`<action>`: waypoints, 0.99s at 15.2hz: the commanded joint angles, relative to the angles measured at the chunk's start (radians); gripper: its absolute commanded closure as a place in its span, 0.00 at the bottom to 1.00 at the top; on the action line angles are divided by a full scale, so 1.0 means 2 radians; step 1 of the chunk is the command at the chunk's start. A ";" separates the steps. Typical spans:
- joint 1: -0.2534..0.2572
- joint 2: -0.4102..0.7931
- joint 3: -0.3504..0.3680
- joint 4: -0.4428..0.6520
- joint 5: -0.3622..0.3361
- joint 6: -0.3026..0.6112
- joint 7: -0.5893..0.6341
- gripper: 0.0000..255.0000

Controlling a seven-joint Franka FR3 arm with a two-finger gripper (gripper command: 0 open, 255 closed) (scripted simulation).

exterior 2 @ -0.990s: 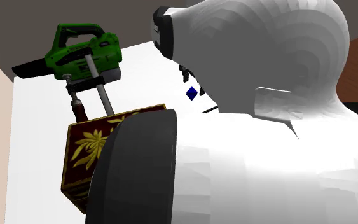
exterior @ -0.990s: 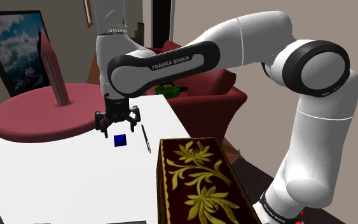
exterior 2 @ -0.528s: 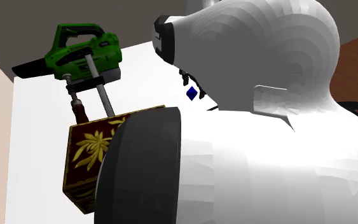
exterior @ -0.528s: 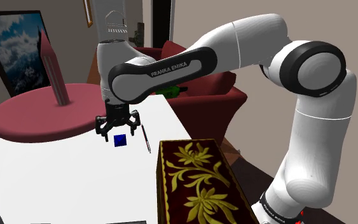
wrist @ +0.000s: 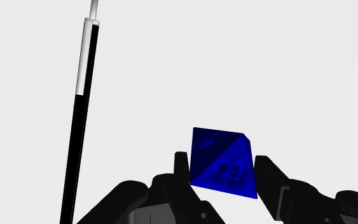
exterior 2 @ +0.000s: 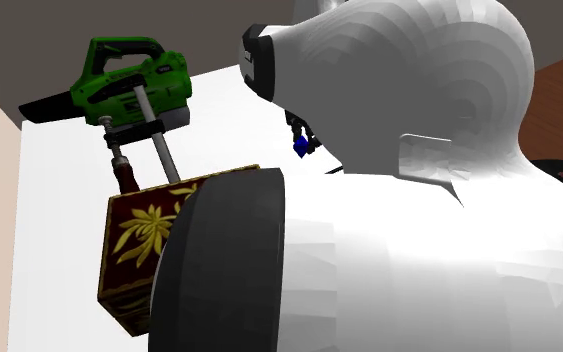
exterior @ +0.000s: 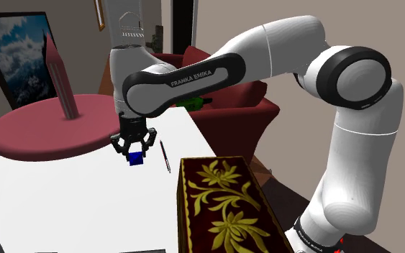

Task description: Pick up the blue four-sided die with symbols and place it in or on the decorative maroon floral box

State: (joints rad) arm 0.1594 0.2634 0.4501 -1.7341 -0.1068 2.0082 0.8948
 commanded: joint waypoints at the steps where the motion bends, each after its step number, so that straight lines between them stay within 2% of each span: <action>1: 0.000 0.000 0.000 0.000 0.000 0.000 0.000 1.00; 5: 0.000 0.000 0.000 0.000 0.000 0.000 0.000 1.00; 15: 0.000 -0.012 0.003 0.052 0.007 -0.063 -0.004 1.00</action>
State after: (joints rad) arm 0.1599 0.2430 0.4550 -1.6358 -0.0943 1.8923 0.8869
